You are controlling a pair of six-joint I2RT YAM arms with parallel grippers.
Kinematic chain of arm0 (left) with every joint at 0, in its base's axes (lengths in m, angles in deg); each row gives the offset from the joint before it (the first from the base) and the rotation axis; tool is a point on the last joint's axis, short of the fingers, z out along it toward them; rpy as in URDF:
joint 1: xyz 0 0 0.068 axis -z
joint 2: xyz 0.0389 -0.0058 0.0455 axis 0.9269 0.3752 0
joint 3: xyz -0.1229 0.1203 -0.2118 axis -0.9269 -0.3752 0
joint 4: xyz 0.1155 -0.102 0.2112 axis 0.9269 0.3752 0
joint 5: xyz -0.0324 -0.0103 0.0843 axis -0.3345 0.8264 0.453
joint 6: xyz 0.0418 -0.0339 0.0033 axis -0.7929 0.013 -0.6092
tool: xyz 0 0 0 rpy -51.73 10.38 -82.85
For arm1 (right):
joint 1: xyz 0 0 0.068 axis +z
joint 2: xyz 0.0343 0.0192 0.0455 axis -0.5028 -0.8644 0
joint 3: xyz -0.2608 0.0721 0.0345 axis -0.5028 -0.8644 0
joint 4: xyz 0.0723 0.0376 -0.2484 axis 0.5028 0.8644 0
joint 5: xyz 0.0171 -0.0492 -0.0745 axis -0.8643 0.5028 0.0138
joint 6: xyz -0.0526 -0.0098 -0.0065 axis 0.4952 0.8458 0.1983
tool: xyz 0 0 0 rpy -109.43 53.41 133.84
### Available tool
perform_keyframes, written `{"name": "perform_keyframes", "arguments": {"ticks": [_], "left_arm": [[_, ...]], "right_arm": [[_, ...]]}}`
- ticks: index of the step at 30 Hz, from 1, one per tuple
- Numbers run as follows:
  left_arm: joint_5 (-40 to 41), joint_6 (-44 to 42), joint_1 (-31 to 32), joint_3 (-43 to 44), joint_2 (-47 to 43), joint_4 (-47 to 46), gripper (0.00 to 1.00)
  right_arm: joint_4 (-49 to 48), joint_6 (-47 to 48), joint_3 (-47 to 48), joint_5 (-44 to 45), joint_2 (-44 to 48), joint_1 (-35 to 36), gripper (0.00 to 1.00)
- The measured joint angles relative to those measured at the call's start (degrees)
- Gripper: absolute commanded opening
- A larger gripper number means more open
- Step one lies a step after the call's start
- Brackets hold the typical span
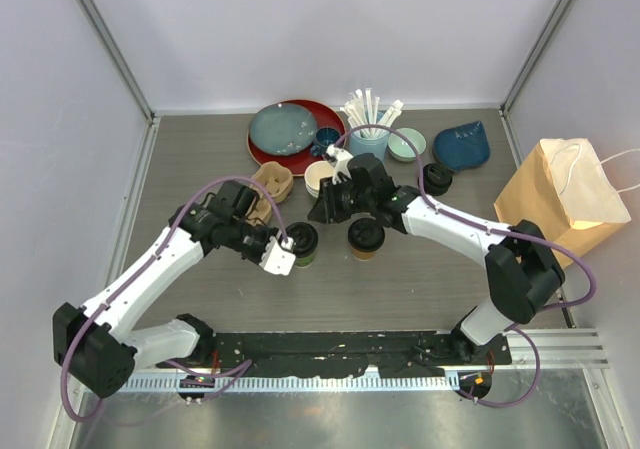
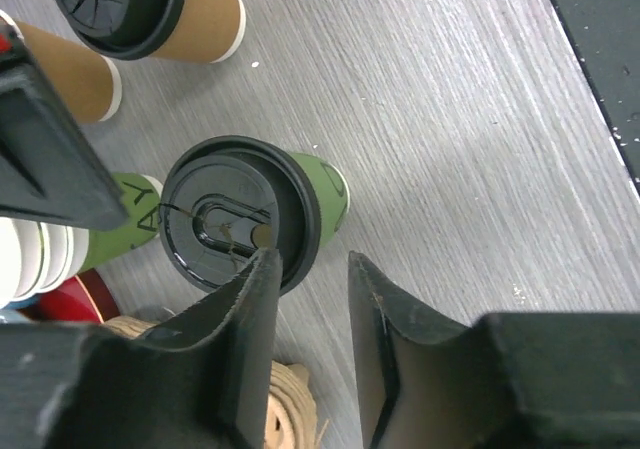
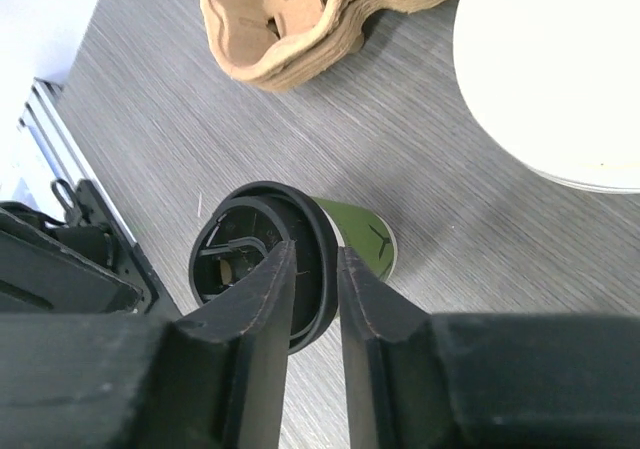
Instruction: Pack the takeout coffee
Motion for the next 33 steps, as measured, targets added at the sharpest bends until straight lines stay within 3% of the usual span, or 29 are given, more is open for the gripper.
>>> {"name": "perform_keyframes", "arguments": {"ticks": [16,33], "left_arm": [[3.30,0.07,0.02,-5.75,0.63,-5.64,0.45],[2.80,-1.51,0.00,-8.59,0.50,-9.14,0.36]], "right_arm": [[-0.79,-1.99,-2.71,-2.93,-0.37,-0.98,0.25],[-8.81,-3.32,-7.30,-5.20,-0.66,-1.68,0.20]]}}
